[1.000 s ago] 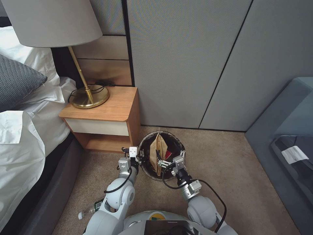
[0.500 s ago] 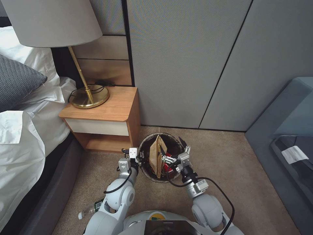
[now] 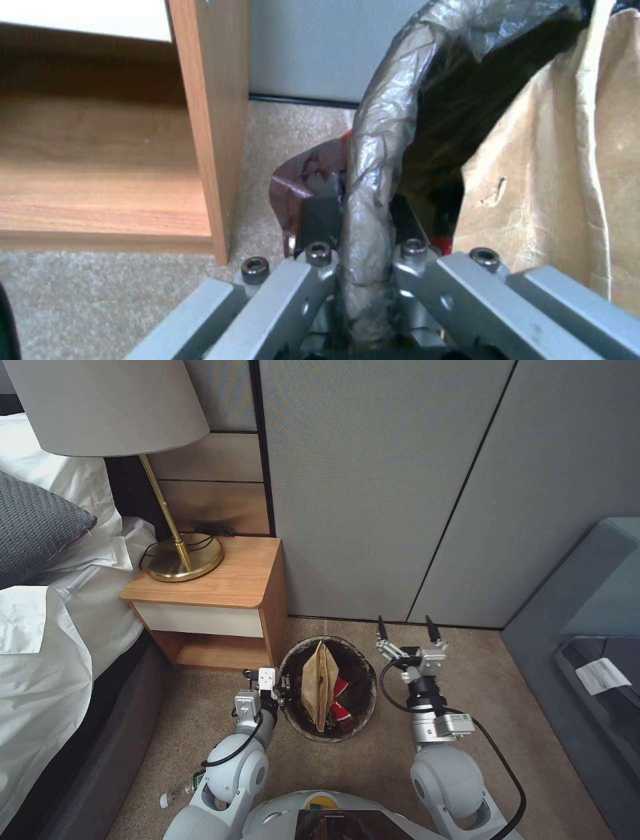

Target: Pick up the trash bin, then pick up the garbage from the floor and place it into the trash bin.

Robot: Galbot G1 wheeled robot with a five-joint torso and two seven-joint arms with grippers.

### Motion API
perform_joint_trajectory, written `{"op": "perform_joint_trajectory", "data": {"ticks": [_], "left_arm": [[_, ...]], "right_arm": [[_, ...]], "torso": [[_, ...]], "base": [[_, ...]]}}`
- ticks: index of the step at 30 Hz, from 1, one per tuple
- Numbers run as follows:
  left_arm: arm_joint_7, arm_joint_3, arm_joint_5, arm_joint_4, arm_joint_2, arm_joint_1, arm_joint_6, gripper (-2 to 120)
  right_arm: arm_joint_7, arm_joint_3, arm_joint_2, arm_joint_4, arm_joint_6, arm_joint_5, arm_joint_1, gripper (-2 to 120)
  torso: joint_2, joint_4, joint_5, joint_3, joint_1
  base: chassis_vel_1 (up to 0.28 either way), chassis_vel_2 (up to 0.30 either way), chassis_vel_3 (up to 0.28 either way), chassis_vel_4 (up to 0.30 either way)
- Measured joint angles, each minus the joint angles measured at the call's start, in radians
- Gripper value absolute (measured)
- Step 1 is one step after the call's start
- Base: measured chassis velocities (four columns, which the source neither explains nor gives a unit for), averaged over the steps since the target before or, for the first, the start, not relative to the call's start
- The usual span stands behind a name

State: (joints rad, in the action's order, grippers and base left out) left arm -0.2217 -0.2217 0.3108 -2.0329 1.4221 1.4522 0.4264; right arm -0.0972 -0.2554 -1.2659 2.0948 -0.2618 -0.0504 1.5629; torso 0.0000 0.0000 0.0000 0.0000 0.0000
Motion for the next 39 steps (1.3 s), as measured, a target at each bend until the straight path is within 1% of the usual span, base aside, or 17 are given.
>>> {"op": "perform_joint_trajectory", "data": {"ticks": [1, 3, 5, 7, 10, 12, 13, 16, 18, 19, 20, 24, 26, 39], "left_arm": [[0.0, 0.0, 0.0, 0.0, 0.0, 0.0, 0.0, 0], [-0.004, -0.003, 0.012, -0.02, -0.011, 0.017, 0.011, 0], [-0.005, -0.005, 0.014, -0.024, -0.013, 0.021, 0.012, 0], [-0.005, -0.014, 0.012, -0.041, -0.021, 0.04, 0.01, 0], [-0.005, -0.013, 0.005, -0.046, -0.023, 0.047, 0.001, 0], [-0.006, -0.016, -0.025, -0.057, -0.024, 0.058, -0.027, 0], [-0.006, -0.016, -0.025, -0.057, -0.024, 0.058, -0.027, 0], [-0.014, -0.032, -0.102, -0.07, -0.03, 0.074, -0.071, 0], [-0.016, -0.037, -0.109, -0.077, -0.032, 0.077, -0.075, 0], [-0.021, -0.045, -0.116, -0.092, -0.038, 0.081, -0.078, 0], [-0.027, -0.057, -0.117, -0.119, -0.048, 0.087, -0.077, 0], [-0.035, -0.071, -0.118, -0.128, -0.053, 0.094, -0.074, 0], [-0.047, -0.077, -0.12, -0.14, -0.055, 0.123, -0.064, 0], [-0.058, -0.07, -0.119, -0.146, -0.054, 0.146, -0.063, 0]], "right_arm": [[0.0, 0.0, 0.0, 0.0, 0.0, 0.0, 0.0, 100], [-0.064, -0.031, -0.02, 0.051, 0.02, -0.016, 0.007, 100], [-0.08, -0.041, -0.027, 0.062, 0.024, -0.024, 0.009, 100], [-0.135, -0.094, -0.056, 0.079, 0.032, -0.045, 0.017, 100], [-0.145, -0.119, -0.065, 0.074, 0.032, -0.045, 0.021, 100], [-0.151, -0.158, -0.074, 0.052, 0.03, -0.044, 0.026, 100], [-0.151, -0.158, -0.074, 0.052, 0.03, -0.044, 0.026, 100], [-0.163, -0.218, -0.094, 0.0, 0.033, -0.027, 0.031, 100], [-0.17, -0.23, -0.1, -0.008, 0.036, -0.014, 0.038, 100], [-0.178, -0.246, -0.108, -0.011, 0.04, -0.001, 0.056, 100], [-0.181, -0.261, -0.118, 0.009, 0.049, 0.006, 0.111, 100], [-0.175, -0.267, -0.126, 0.024, 0.045, 0.016, 0.15, 100], [-0.171, -0.269, -0.141, 0.031, 0.035, 0.028, 0.167, 100], [-0.167, -0.261, -0.147, 0.034, 0.034, 0.036, 0.155, 100]], "torso": [[0.0, 0.0, 0.0, 0.0, 0.0], [0.0, -0.0001, 0.0, 0.0, 0.0], [0.0, 0.0002, -0.0001, 0.0, 0.0], [0.0, 0.0, 0.0, 0.0, 0.0], [0.0, 0.0, 0.0, 0.0, 0.0], [0.0, -0.0001, 0.0001, 0.0, 0.0], [0.0, -0.0001, 0.0001, 0.0, 0.0], [0.0, 0.0, 0.0, 0.0, 0.0], [0.0, 0.0002, 0.0001, 0.0, 0.0], [0.0, 0.0001, 0.0001, 0.0, 0.0], [0.0, -0.0006, 0.0, 0.0, 0.0], [0.0, -0.0006, -0.0003, 0.0, 0.0], [0.0, 0.0001, -0.0001, 0.0, 0.0], [0.0, 0.0002, 0.0, 0.0, 0.0]], "base": [[0.0, 0.0, 0.0, 0.0], [0.0, 0.0, 0.0, 0.0], [0.0, 0.0, 0.0, 0.0], [0.0, 0.0, 0.0, 0.0], [0.0, 0.0, 0.0, 0.0], [0.0, 0.0, 0.0, 0.0], [0.0, 0.0, 0.0, 0.0], [0.0, 0.0, 0.0, 0.0], [0.0, 0.0, 0.0, 0.0], [0.0, 0.0, 0.0, 0.0], [0.0, 0.0, 0.0, 0.0], [0.0, 0.0, 0.0, 0.0], [0.0, 0.0, 0.0, 0.0], [0.0, 0.0, 0.0, 0.0]]}}
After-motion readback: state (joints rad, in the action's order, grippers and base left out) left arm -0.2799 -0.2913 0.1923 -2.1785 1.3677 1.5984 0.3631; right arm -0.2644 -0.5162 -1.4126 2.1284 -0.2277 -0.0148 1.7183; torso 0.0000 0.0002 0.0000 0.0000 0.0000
